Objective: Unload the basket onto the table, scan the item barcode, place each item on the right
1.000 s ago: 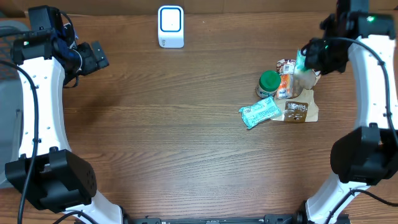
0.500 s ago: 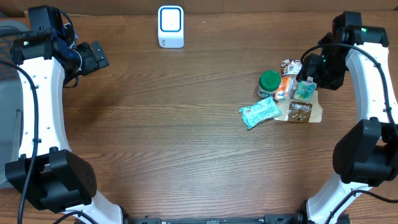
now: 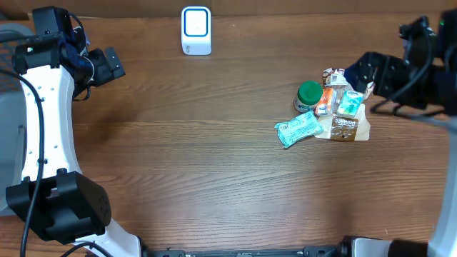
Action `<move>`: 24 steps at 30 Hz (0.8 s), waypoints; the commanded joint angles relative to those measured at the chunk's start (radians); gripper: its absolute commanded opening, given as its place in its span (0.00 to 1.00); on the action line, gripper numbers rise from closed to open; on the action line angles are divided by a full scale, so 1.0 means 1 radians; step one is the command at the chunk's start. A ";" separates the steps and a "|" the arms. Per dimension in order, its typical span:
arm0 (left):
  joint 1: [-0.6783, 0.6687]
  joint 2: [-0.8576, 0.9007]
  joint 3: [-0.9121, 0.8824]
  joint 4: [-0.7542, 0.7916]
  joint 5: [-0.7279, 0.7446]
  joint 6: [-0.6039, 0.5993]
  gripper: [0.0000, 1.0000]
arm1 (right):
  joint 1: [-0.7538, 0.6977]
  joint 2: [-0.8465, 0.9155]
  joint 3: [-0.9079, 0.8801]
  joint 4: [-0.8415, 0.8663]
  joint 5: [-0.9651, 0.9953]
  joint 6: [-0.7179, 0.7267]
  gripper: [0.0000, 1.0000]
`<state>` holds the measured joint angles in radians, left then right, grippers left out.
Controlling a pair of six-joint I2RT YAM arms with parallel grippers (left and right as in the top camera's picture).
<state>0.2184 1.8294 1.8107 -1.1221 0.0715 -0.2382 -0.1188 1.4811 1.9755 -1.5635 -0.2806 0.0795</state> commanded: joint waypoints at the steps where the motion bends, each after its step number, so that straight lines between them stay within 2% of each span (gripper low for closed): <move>1: 0.004 -0.008 -0.002 0.001 0.004 -0.021 0.99 | 0.000 -0.016 0.006 -0.046 0.011 -0.001 1.00; 6: 0.004 -0.008 -0.002 0.001 0.004 -0.021 0.99 | -0.001 -0.087 0.006 -0.113 0.087 -0.002 1.00; 15: 0.004 -0.008 -0.002 0.001 0.004 -0.021 1.00 | -0.001 -0.264 -0.022 0.089 0.220 -0.010 1.00; 19: 0.004 -0.008 -0.002 0.001 0.003 -0.021 0.99 | -0.001 -0.398 -0.179 0.288 0.220 -0.039 1.00; 24: 0.004 -0.008 -0.002 0.001 0.003 -0.021 1.00 | -0.001 -0.604 -0.544 0.623 0.209 -0.050 1.00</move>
<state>0.2184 1.8294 1.8107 -1.1217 0.0708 -0.2382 -0.1188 0.9459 1.5902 -1.0245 -0.0792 0.0467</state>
